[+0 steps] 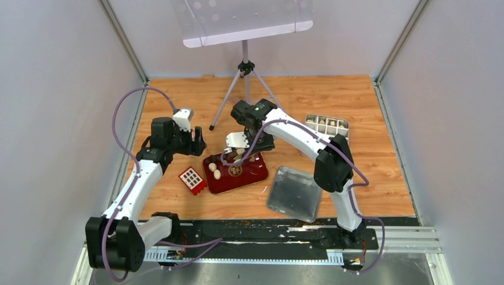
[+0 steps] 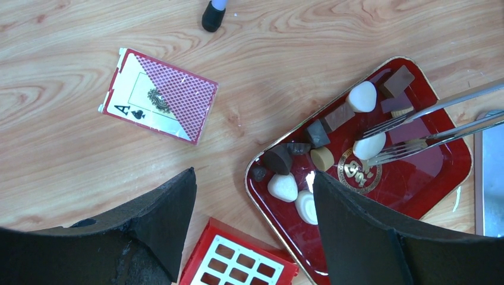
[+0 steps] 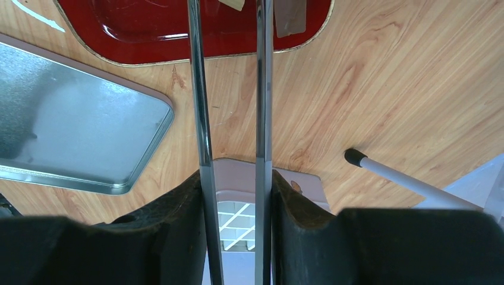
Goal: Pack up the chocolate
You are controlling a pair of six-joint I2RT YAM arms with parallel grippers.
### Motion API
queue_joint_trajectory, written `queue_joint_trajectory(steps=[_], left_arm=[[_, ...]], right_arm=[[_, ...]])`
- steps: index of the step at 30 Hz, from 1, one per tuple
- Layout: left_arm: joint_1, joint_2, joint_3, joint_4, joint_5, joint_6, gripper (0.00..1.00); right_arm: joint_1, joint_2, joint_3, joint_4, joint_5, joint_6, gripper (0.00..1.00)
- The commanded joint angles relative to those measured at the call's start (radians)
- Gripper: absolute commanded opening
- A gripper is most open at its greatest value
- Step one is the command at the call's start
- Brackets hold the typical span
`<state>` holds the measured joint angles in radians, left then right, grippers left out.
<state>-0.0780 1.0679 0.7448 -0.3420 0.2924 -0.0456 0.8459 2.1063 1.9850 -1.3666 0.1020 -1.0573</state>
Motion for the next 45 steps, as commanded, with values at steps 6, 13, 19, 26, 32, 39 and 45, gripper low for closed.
queue_joint_trajectory(steps=[6, 13, 19, 26, 32, 39, 45], left_arm=[[0.007, 0.003, -0.003, 0.051, 0.038, -0.016, 0.79], [0.007, 0.016, 0.001, 0.032, 0.035, -0.010, 0.79], [0.007, 0.042, 0.015, 0.039, 0.043, -0.022, 0.79], [0.007, 0.058, 0.018, 0.051, 0.045, -0.037, 0.79], [0.006, 0.047, 0.015, 0.044, 0.042, -0.034, 0.79], [0.007, 0.030, 0.009, 0.040, 0.033, -0.027, 0.79], [0.006, 0.025, 0.008, 0.038, 0.030, -0.024, 0.79]], right_arm=[[-0.060, -0.235, -0.023, -0.037, -0.021, 0.041, 0.18], [-0.271, -0.380, -0.195, 0.000, 0.008, 0.104, 0.18], [-0.491, -0.411, -0.233, -0.003, 0.018, 0.117, 0.18], [-0.633, -0.370, -0.212, 0.018, 0.062, 0.123, 0.19], [-0.663, -0.309, -0.166, 0.009, 0.051, 0.136, 0.26], [-0.666, -0.272, -0.145, -0.003, 0.072, 0.153, 0.40], [-0.663, -0.267, -0.055, -0.044, 0.053, 0.174, 0.41]])
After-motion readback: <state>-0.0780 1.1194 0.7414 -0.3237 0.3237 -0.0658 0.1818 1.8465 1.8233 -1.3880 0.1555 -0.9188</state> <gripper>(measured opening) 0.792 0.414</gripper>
